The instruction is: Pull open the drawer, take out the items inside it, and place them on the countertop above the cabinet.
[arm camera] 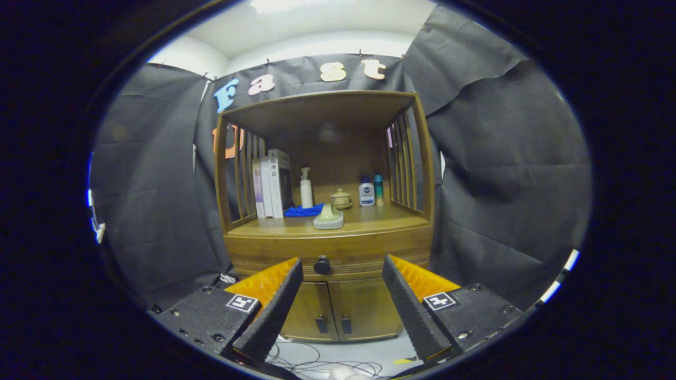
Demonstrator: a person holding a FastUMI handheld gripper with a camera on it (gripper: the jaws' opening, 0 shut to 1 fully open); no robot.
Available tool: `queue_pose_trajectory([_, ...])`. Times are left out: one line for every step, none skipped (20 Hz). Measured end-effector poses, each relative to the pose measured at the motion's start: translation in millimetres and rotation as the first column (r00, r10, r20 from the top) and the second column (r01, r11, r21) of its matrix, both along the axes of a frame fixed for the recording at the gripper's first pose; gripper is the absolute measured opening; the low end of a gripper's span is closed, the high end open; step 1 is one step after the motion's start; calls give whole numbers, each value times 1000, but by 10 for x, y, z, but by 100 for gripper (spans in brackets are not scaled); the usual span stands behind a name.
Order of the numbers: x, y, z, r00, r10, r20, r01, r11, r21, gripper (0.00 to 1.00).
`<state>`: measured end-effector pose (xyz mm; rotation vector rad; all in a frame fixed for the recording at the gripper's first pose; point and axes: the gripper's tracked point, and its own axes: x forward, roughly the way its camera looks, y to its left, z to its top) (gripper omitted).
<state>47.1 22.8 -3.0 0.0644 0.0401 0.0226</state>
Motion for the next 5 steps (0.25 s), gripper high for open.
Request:
queue_pose_trajectory([-103, -54, -4, 1000, -8, 4, 8, 1000, 1, 99])
queue_pose_trajectory([-179, -106, -6, 1000, -19, 1, 19, 1000, 5, 99])
queue_pose_trajectory([-272, -147, -11, 1000, -20, 5, 20, 1000, 1, 99])
queue_pose_trajectory([-357, -216, -34, 999, -33, 7, 34, 999, -9, 99])
queue_pose_trajectory([-412, -292, -62, 999, -49, 6, 49, 999, -21, 99])
